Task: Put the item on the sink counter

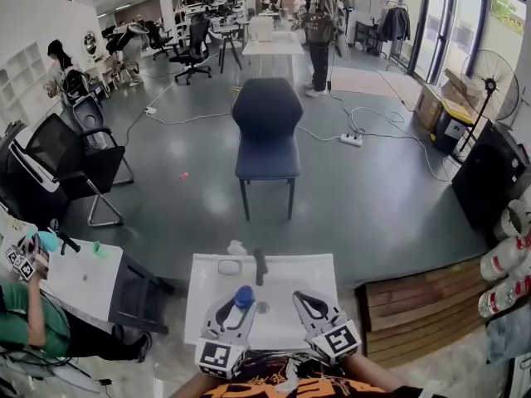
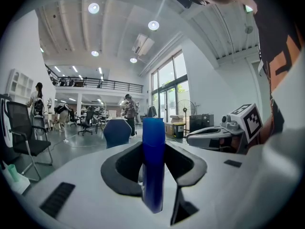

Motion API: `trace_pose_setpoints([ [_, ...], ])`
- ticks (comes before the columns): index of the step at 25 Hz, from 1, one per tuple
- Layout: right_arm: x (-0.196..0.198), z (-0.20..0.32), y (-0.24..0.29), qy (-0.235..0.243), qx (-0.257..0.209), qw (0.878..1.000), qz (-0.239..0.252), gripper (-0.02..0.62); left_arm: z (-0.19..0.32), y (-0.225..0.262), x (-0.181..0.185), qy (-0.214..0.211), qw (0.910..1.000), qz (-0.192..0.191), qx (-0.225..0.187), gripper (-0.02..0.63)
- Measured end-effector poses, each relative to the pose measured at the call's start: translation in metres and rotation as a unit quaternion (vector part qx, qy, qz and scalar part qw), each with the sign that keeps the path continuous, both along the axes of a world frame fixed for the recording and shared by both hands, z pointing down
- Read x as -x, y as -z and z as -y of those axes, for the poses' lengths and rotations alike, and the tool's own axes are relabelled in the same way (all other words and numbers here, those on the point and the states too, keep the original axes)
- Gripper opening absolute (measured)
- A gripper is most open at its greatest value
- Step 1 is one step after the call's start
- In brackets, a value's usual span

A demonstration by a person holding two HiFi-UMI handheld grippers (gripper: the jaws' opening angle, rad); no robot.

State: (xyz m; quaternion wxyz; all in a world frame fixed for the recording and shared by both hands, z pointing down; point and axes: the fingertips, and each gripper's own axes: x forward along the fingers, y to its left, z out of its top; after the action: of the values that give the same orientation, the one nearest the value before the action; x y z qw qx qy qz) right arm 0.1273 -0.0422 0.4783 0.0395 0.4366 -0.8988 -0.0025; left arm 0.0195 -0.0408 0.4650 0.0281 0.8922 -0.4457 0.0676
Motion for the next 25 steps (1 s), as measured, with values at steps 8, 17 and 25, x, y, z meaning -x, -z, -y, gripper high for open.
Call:
trace_pose_setpoints([
  [8, 0.010, 0.008, -0.005, 0.007, 0.010, 1.000, -0.003, 0.014, 0.009, -0.004, 0.009, 0.005, 1.0000, 0.000, 0.005, 0.160],
  [17, 0.023, 0.025, -0.010, 0.001, 0.028, 1.000, -0.002, 0.014, 0.025, -0.010, 0.028, 0.009, 0.9999, 0.005, 0.013, 0.160],
  [25, 0.040, 0.037, -0.010, 0.005, 0.035, 0.999, -0.008, 0.014, 0.037, -0.015, 0.044, 0.009, 0.9998, 0.008, 0.017, 0.160],
])
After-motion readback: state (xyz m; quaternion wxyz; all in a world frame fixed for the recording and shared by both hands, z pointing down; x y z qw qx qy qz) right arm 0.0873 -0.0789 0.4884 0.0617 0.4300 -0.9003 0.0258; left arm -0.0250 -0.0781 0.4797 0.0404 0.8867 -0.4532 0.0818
